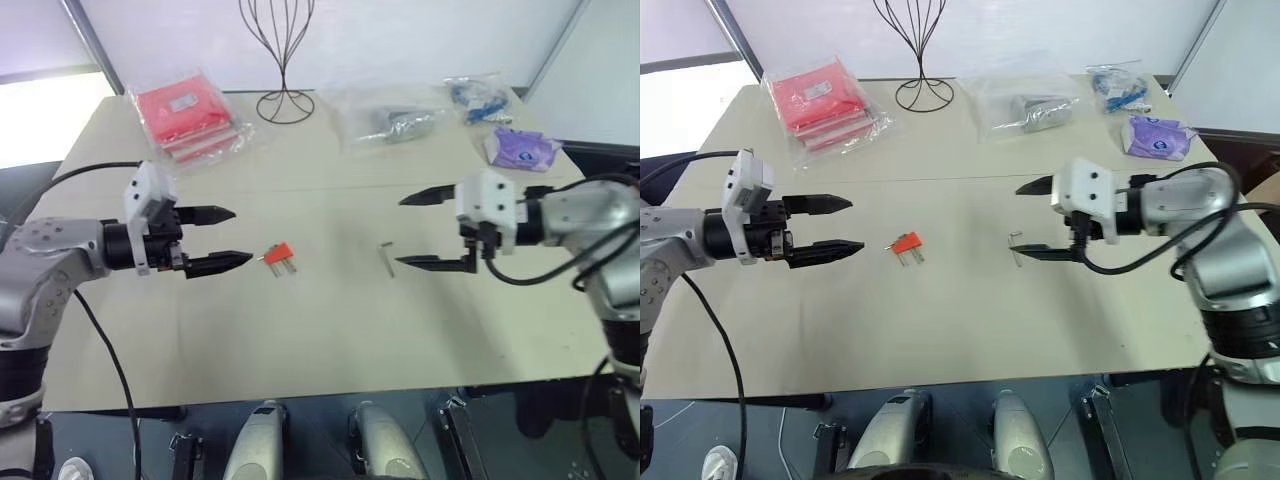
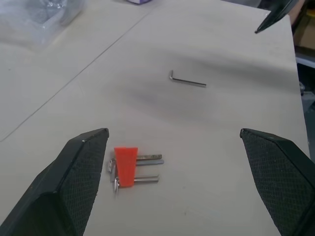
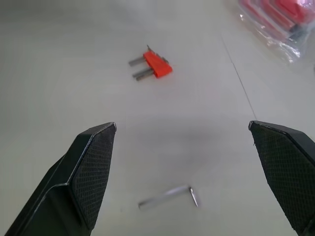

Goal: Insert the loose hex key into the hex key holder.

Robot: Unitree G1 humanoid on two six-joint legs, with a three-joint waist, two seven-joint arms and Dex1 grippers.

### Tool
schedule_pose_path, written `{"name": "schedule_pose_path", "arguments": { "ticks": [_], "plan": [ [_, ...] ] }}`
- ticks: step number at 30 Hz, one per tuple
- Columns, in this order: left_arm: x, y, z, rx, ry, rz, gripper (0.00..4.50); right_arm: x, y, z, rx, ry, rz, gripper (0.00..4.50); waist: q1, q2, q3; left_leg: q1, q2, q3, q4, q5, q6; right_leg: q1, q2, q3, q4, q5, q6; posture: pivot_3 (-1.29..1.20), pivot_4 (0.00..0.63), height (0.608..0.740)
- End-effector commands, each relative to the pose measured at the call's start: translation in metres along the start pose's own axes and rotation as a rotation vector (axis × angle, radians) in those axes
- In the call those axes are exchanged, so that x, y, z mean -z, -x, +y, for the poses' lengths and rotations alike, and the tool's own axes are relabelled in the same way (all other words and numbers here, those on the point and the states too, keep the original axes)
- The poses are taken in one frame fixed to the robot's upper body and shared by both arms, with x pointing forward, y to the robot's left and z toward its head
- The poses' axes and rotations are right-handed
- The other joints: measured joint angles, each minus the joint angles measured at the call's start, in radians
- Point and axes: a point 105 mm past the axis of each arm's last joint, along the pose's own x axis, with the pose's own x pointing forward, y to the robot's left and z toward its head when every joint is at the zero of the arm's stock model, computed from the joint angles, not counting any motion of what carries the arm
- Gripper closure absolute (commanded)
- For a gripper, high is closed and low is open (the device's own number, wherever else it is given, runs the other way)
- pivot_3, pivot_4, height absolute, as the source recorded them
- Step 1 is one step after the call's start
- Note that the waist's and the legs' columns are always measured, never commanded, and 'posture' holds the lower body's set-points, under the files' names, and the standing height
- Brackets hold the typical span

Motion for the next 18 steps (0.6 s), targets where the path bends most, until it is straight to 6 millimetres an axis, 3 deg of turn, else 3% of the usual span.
{"name": "schedule_pose_path", "arguments": {
  "ticks": [1,6,11,18],
  "plan": [
    [-0.007,0.000,-0.001,-0.008,-0.038,-0.014,0.03,-0.002,-0.026,-0.012,-0.010,0.034,-0.026,0.00,-0.001,0.000,0.000,0.000,0.000,0.000,0.000,0.000,0.000,0.000,0.000,0.000,0.000,0.000,0.000,0.00,0.150,0.740],
    [-0.008,0.002,-0.004,-0.023,-0.046,-0.013,0.03,0.015,-0.081,-0.027,-0.045,0.016,-0.024,0.00,0.000,0.000,0.000,0.000,0.000,0.000,0.000,0.000,0.000,0.000,0.000,0.000,0.000,0.000,0.000,0.00,0.150,0.740],
    [-0.008,0.013,-0.008,-0.078,-0.035,-0.003,0.03,0.026,-0.125,-0.028,-0.051,0.004,-0.039,0.00,0.002,0.000,0.000,-0.001,-0.001,0.000,-0.001,0.000,0.000,-0.001,0.000,0.000,0.000,0.000,0.000,0.00,0.150,0.740],
    [0.000,0.035,-0.008,-0.187,0.010,0.020,0.03,0.032,-0.157,-0.025,-0.024,-0.005,-0.046,0.00,-0.002,0.000,0.000,-0.001,-0.001,-0.001,-0.001,0.000,-0.001,-0.001,0.000,0.000,0.001,0.000,0.000,0.00,0.150,0.740]
  ]
}}
